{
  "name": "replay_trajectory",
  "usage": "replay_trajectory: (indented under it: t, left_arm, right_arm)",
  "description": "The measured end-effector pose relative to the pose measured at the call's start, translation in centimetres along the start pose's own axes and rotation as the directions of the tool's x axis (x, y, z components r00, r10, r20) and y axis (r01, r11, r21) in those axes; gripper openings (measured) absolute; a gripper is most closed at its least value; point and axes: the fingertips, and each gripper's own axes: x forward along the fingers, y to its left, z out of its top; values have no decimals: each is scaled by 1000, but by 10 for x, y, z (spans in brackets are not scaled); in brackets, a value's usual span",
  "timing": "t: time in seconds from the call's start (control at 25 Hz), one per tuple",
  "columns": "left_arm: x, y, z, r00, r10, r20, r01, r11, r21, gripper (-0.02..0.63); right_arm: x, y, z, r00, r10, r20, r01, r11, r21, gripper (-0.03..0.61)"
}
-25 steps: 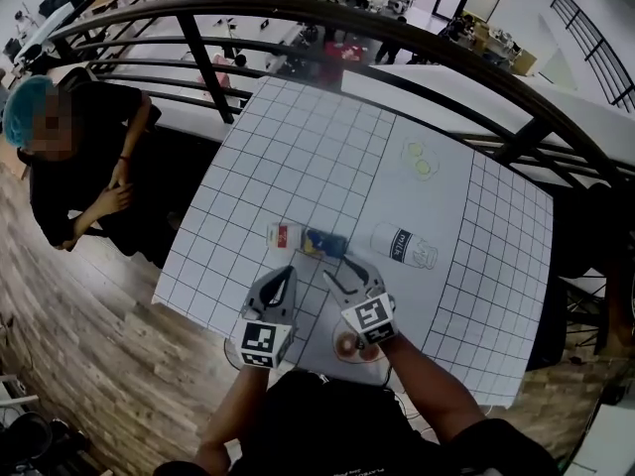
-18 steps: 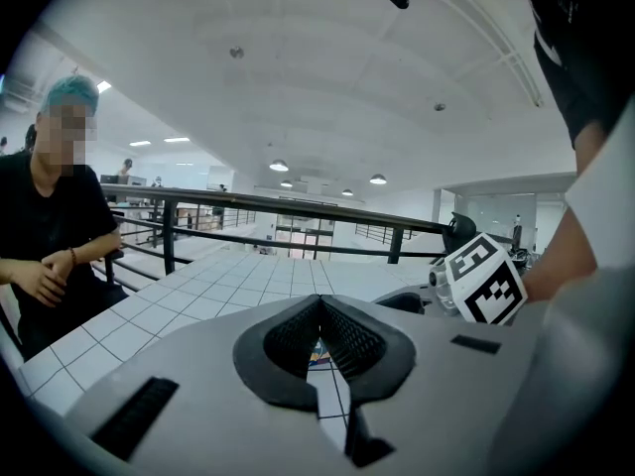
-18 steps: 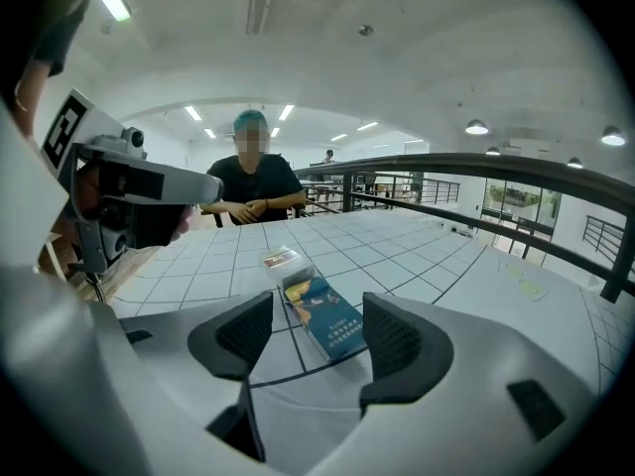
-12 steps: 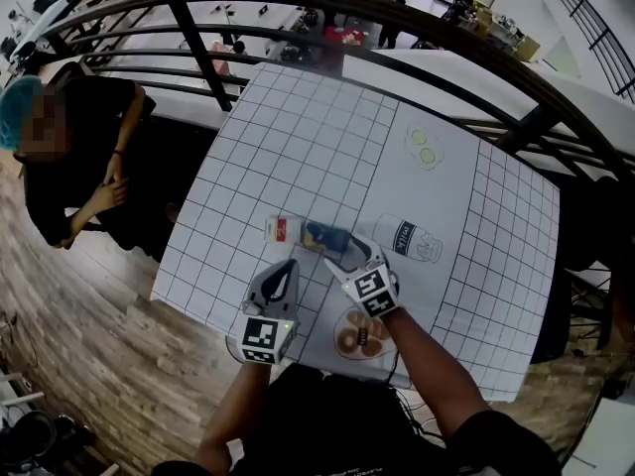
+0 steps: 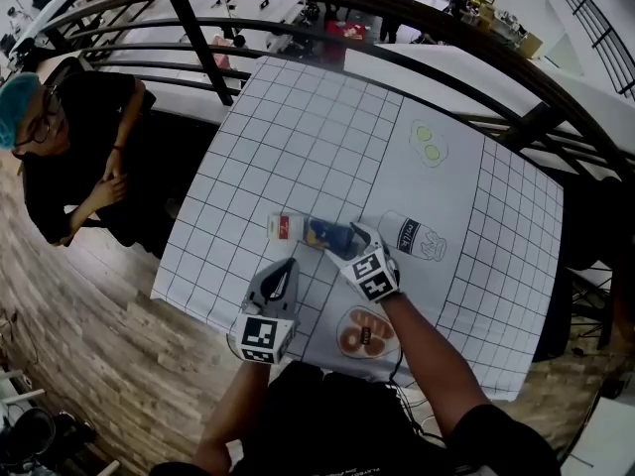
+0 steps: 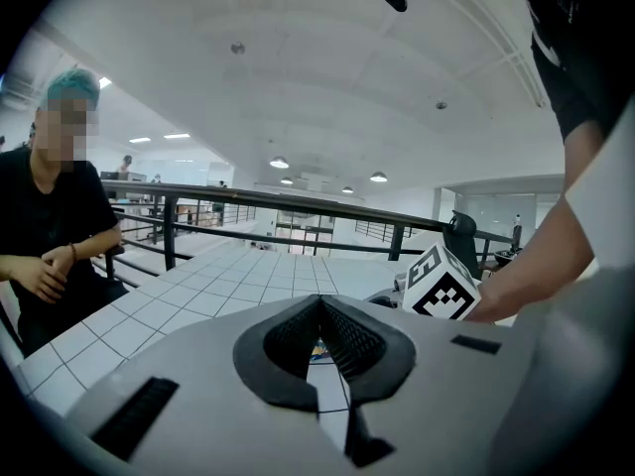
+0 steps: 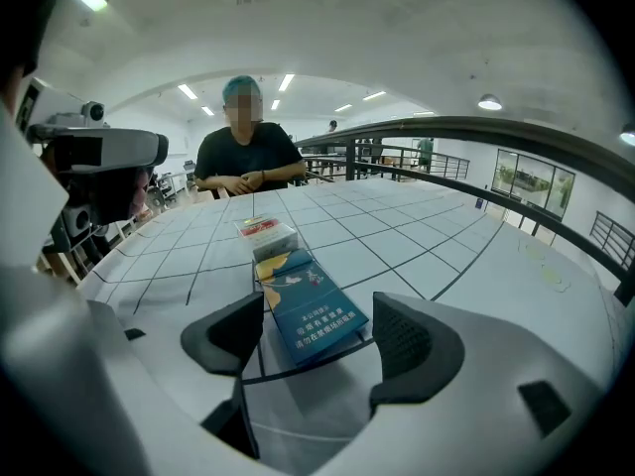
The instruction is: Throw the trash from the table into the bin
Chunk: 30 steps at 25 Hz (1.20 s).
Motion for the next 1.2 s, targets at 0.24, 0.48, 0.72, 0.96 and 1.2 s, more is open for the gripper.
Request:
replay_trajectory:
  t: [0.24, 0.48, 0.72, 0.96, 1.2]
  left_arm:
    - [-3, 3, -2, 1000, 4, -2, -4, 1000, -2, 21]
    - [-8, 4, -2, 1000, 6, -1, -6, 1000, 0, 21]
    - [-13, 5, -1, 1000, 12, 1, -12, 1000, 8, 21]
    - [-17, 2, 2, 1000, 13, 10, -13, 1000, 10, 21]
    - [-23, -7, 5, 1000, 19, 16, -19, 1000, 18, 23]
  right_arm:
    - [6, -2, -10, 999, 2, -47, -3, 1000, -25, 330]
    - [4, 0, -9, 999, -9, -43, 7, 999, -40, 304]
    - [-2, 8, -10, 999, -5, -39, 4, 999, -43, 279]
    - [-15, 17, -4, 1000, -19, 14, 20, 999, -34, 278]
    - [-48, 32, 13, 996, -44, 73, 42, 998, 39, 278]
